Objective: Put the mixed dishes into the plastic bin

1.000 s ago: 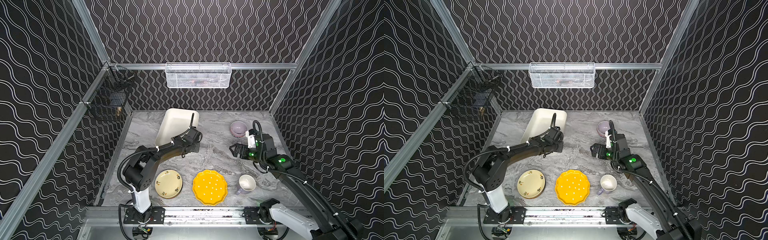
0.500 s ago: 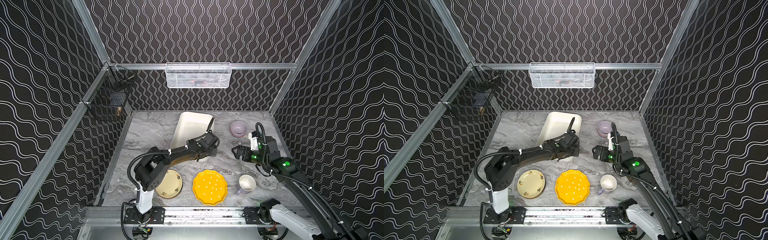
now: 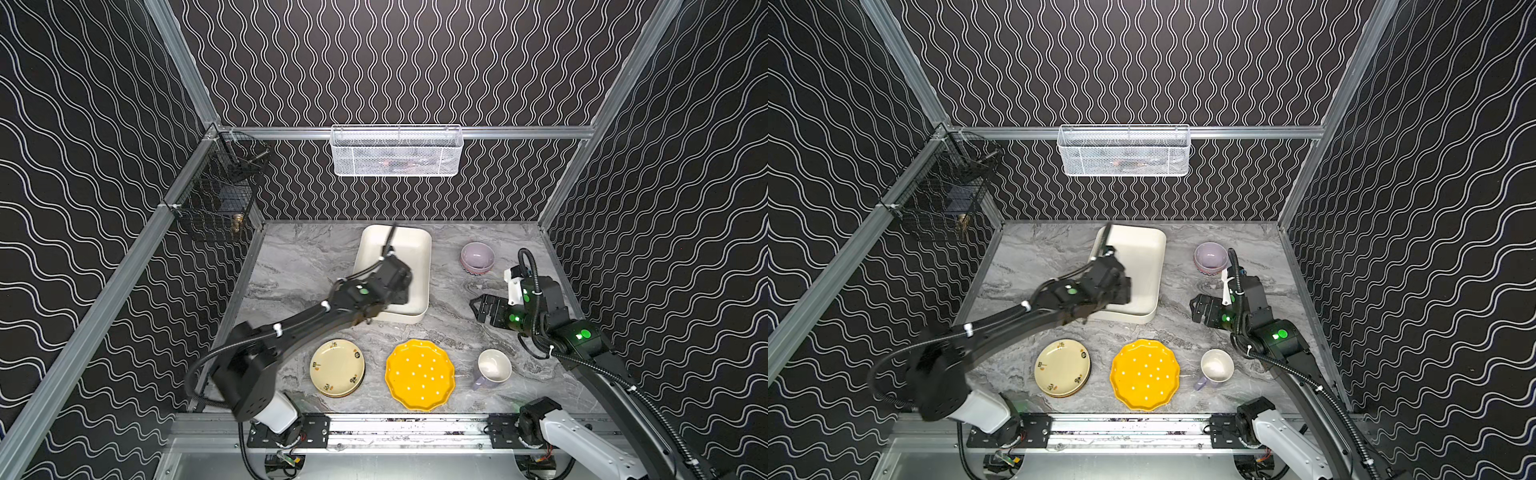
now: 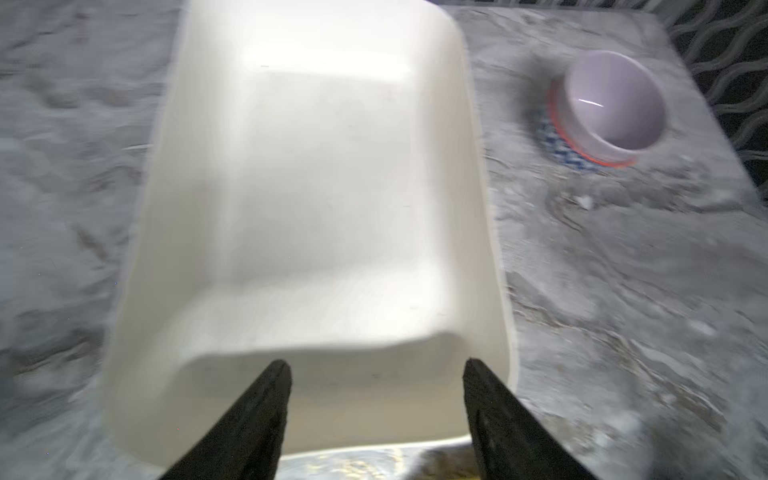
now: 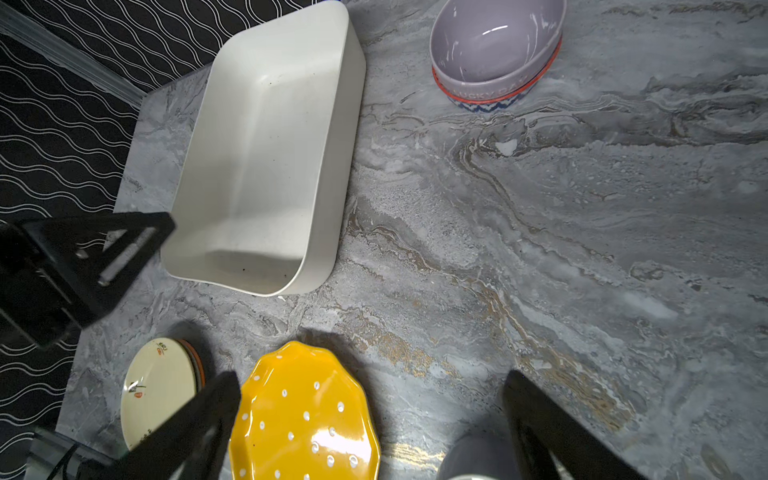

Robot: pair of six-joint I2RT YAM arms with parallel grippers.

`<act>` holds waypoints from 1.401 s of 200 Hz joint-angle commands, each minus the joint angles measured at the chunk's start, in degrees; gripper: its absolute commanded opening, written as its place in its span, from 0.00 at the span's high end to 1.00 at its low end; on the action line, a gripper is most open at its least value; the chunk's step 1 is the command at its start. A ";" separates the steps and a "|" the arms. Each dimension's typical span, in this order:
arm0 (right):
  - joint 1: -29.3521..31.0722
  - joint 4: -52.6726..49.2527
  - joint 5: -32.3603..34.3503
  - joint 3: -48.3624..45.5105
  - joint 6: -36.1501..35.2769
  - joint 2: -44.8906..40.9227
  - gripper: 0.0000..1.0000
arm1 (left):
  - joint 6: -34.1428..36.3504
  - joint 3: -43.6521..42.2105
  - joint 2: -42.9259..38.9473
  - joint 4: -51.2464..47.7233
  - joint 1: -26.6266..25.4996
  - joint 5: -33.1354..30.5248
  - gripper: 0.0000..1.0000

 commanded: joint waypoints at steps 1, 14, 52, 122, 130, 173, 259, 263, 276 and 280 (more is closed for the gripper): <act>0.11 0.54 -2.75 0.15 1.43 1.91 0.00 | -0.01 -5.40 -4.12 -1.92 6.25 -0.40 0.31; 0.21 0.72 -3.43 0.09 1.56 2.53 0.00 | 0.32 -7.55 -4.83 -1.25 8.75 0.97 0.31; 0.82 0.12 -3.05 0.10 1.22 2.28 0.00 | 0.96 -8.53 -1.35 0.91 10.68 3.16 0.33; 2.31 0.77 -4.10 -1.52 1.53 3.80 0.00 | 0.33 -9.61 4.68 6.45 12.36 9.99 0.41; 2.85 0.90 -4.11 -1.64 1.75 4.08 0.00 | 0.07 -10.28 4.59 7.45 12.35 11.03 0.42; 5.30 1.03 -2.08 -1.79 1.93 6.20 0.00 | -0.60 -12.57 2.82 9.01 12.28 13.94 0.44; 13.39 -5.49 3.28 1.68 3.02 8.39 0.02 | -1.27 -14.73 -13.55 2.88 7.78 17.65 0.34; 14.56 -5.75 3.68 1.69 3.51 8.48 0.02 | -1.53 -14.98 -14.24 2.57 6.93 17.66 0.34; 18.91 -6.77 6.03 1.86 5.83 8.86 0.03 | -2.68 -16.04 -16.27 1.66 3.65 17.42 0.34; 20.20 -7.13 6.78 1.91 6.54 9.06 0.04 | -3.11 -16.45 -16.84 1.44 2.50 17.27 0.34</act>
